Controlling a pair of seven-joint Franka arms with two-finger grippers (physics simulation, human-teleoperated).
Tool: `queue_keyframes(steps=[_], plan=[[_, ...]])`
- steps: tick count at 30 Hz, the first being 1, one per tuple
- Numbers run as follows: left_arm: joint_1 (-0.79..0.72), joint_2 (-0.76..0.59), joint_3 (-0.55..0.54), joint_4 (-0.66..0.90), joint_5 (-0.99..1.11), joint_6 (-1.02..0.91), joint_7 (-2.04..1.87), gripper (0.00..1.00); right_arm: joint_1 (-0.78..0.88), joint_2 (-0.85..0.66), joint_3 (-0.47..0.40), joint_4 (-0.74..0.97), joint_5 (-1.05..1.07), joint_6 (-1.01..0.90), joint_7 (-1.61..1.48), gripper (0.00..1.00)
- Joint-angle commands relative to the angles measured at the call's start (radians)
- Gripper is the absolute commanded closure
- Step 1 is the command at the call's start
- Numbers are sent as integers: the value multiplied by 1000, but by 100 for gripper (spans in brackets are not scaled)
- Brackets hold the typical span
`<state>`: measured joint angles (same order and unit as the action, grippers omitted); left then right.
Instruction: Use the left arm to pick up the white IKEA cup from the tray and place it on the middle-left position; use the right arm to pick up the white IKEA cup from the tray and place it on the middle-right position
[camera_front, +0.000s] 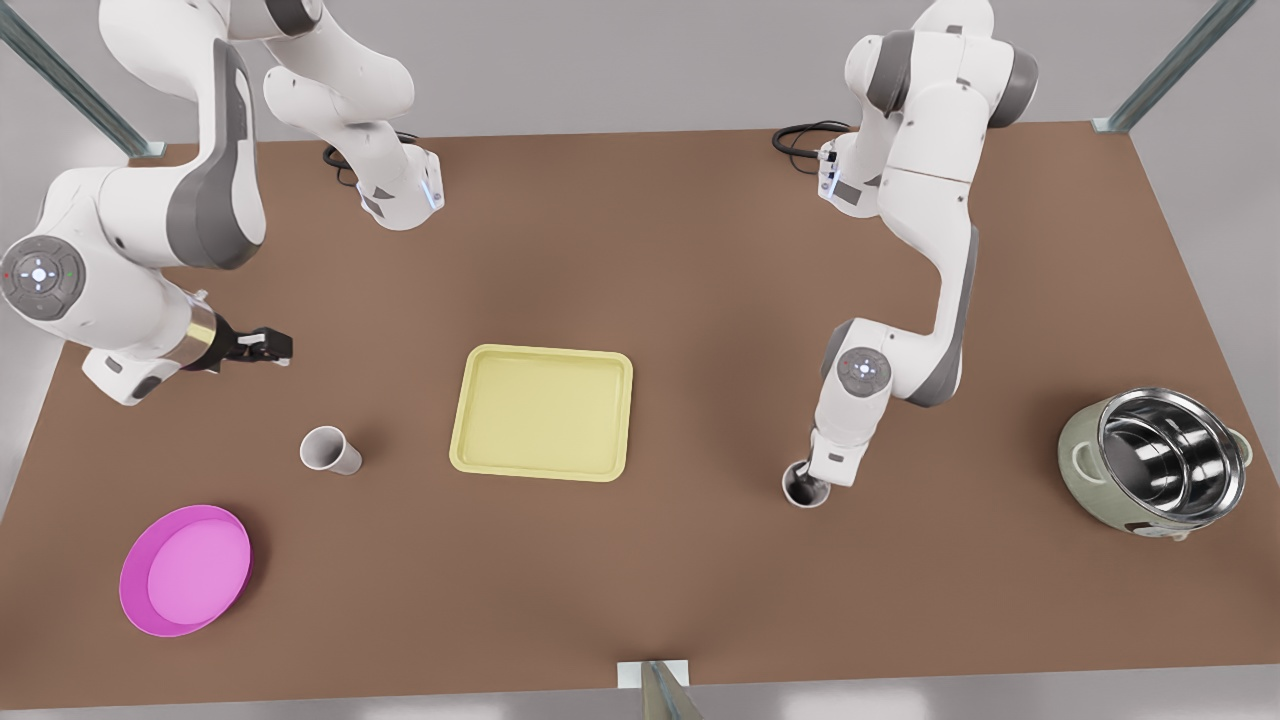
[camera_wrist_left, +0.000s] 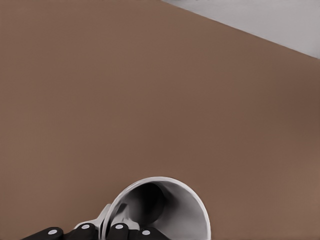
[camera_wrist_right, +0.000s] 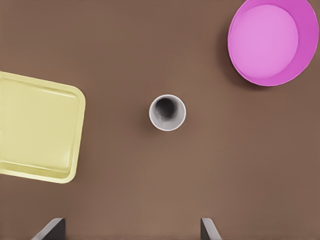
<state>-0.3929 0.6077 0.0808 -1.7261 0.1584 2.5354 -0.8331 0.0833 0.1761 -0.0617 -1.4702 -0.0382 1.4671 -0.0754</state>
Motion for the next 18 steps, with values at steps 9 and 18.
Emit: queue_keyframes(steps=[9,18], plan=[[19,24,0,2,-3,123,298,0,-10,0,-13,13,0,-24,23,0],[22,-238,-33,370,-94,-876,662,0,-40,-4,-32,34,21,-25,11,0]])
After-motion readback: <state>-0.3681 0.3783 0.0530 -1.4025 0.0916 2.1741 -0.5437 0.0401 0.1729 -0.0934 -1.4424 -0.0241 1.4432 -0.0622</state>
